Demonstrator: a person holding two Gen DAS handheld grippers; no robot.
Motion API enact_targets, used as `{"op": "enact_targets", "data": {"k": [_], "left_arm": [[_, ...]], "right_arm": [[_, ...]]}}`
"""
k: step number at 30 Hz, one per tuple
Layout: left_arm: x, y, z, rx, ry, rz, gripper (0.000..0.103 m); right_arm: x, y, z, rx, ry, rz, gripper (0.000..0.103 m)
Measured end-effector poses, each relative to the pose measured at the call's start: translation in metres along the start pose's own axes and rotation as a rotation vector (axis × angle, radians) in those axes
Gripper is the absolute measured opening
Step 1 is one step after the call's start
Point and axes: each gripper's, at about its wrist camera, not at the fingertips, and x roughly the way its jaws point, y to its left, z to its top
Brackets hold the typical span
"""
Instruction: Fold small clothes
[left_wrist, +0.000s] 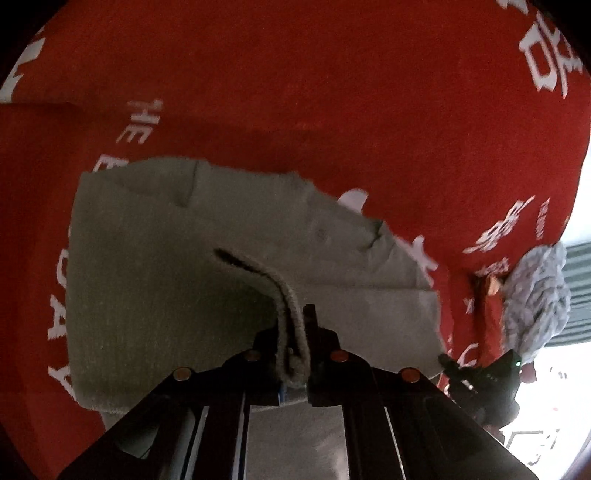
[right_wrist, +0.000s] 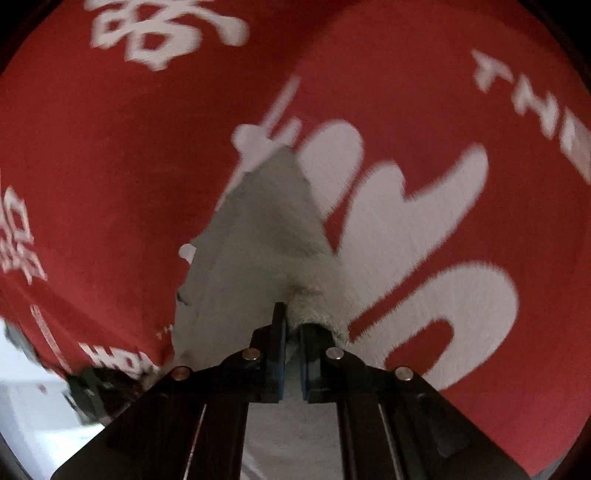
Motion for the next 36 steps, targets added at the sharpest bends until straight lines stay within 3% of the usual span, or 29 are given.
{"op": "enact_targets", "data": {"k": [3, 6, 10, 13, 16, 18, 19, 20, 24, 27, 30, 34, 36], "left_arm": [[0.015, 0.008, -0.012, 0.007, 0.053, 0.069, 0.008], [0.016, 0.015, -0.023, -0.001, 0.055, 0.072, 0.008], [0.015, 0.017, -0.026, -0.019, 0.046, 0.07, 0.008], [0.015, 0.013, -0.026, -0.011, 0.042, 0.09, 0.008], [0.015, 0.009, -0.026, -0.008, 0.039, 0.107, 0.008], [0.012, 0.007, -0.026, -0.008, 0.033, 0.116, 0.008], [0.011, 0.005, -0.025, -0.003, 0.026, 0.119, 0.008], [0.007, 0.002, -0.025, 0.012, 0.01, 0.129, 0.008], [0.007, 0.005, -0.022, 0.048, -0.006, 0.232, 0.008], [-0.001, 0.018, -0.021, 0.038, -0.01, 0.294, 0.008], [-0.022, 0.031, -0.022, 0.048, -0.029, 0.414, 0.008], [-0.045, 0.038, -0.026, 0.039, -0.031, 0.423, 0.008], [-0.051, 0.027, -0.03, 0.072, -0.035, 0.4, 0.008]], "right_arm": [[0.009, -0.018, 0.002, 0.006, 0.034, -0.05, 0.006], [0.011, -0.019, 0.002, -0.012, 0.111, -0.008, 0.008], [-0.016, 0.006, 0.003, -0.203, 0.105, -0.065, 0.015], [-0.019, 0.012, 0.023, -0.223, 0.055, -0.099, 0.045], [0.007, 0.011, 0.045, -0.188, 0.081, -0.106, 0.045], [0.031, 0.008, 0.054, -0.174, 0.159, -0.143, 0.041], [0.036, 0.013, 0.054, -0.188, 0.158, -0.148, 0.019], [0.037, 0.019, 0.055, -0.215, 0.172, -0.147, 0.008], [0.04, 0.038, 0.05, -0.408, 0.168, -0.266, 0.008], [0.039, 0.024, 0.053, -0.357, 0.155, -0.248, 0.008], [0.029, 0.02, 0.05, -0.327, 0.111, -0.279, 0.009], [0.009, 0.014, 0.047, -0.258, 0.074, -0.348, 0.012], [-0.004, 0.015, 0.039, -0.249, 0.061, -0.328, 0.012]]}}
